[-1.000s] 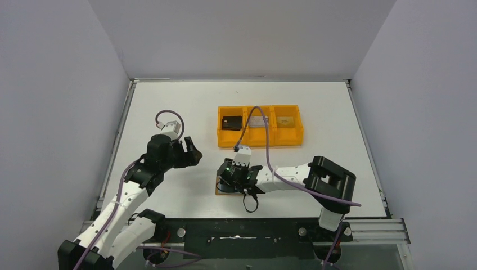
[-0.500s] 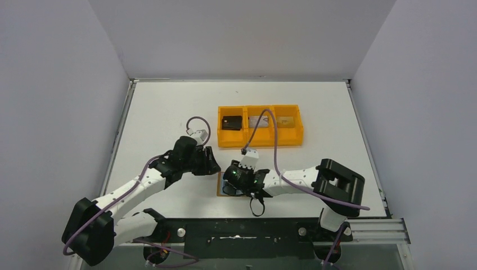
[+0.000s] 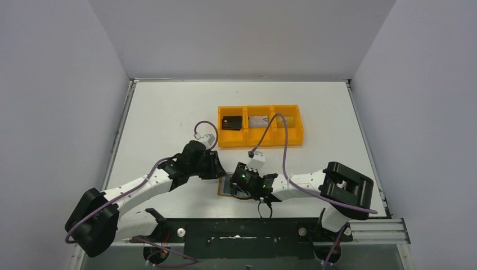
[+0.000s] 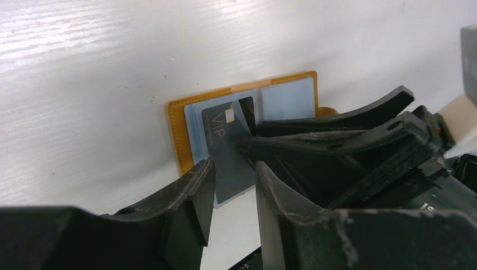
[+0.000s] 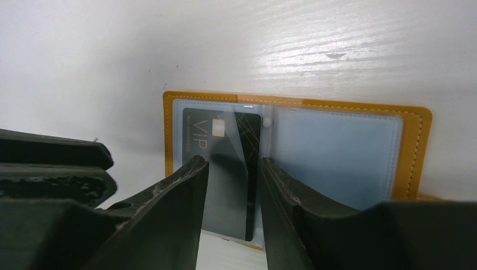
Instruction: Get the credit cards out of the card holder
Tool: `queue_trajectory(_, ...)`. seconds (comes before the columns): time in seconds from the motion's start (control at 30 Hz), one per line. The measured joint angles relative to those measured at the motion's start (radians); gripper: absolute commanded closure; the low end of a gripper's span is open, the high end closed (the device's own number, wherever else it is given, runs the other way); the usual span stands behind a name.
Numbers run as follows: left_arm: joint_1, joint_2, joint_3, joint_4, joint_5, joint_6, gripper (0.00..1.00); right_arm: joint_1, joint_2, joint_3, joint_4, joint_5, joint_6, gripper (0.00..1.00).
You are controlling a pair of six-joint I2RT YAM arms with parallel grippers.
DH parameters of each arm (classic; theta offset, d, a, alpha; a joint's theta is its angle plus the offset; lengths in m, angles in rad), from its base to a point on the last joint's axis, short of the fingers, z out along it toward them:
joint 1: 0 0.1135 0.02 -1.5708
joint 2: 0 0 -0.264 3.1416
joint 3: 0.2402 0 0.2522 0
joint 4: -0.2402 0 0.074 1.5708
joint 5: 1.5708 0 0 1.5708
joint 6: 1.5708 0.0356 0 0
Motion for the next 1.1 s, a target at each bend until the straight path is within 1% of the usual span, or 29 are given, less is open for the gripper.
queue_trajectory(0.17, -0.011, 0.059, -0.013, 0.021, 0.002, -0.011, 0.68, -0.002, 0.001, -0.010, 0.013, -0.001, 0.034, 0.66)
queue_trajectory(0.27, -0.018, 0.095, -0.027, 0.043, 0.009, -0.021, 0.69, -0.006, 0.004, -0.017, 0.020, -0.001, 0.069, 0.66)
queue_trajectory(0.4, -0.039, 0.147, -0.031, 0.060, 0.024, -0.025, 0.76, -0.008, 0.004, -0.031, 0.048, 0.000, 0.094, 0.66)
queue_trajectory(0.57, -0.056, 0.178, -0.033, 0.078, 0.043, -0.024, 0.79, -0.015, 0.004, -0.065, 0.132, -0.013, 0.095, 0.66)
queue_trajectory(0.7, -0.056, 0.193, -0.037, 0.093, 0.042, -0.025, 0.80, -0.027, 0.003, -0.099, 0.211, -0.041, 0.099, 0.63)
queue_trajectory(0.83, -0.056, 0.190, -0.043, 0.095, 0.023, -0.042, 0.79, -0.034, -0.003, -0.116, 0.240, -0.051, 0.109, 0.63)
queue_trajectory(1.0, -0.057, 0.132, -0.068, 0.069, -0.046, -0.053, 0.71, -0.034, -0.004, -0.113, 0.228, -0.050, 0.119, 0.64)
queue_trajectory(1.1, -0.056, 0.105, -0.079, 0.048, -0.079, -0.055, 0.69, -0.032, -0.004, -0.091, 0.185, -0.048, 0.119, 0.65)
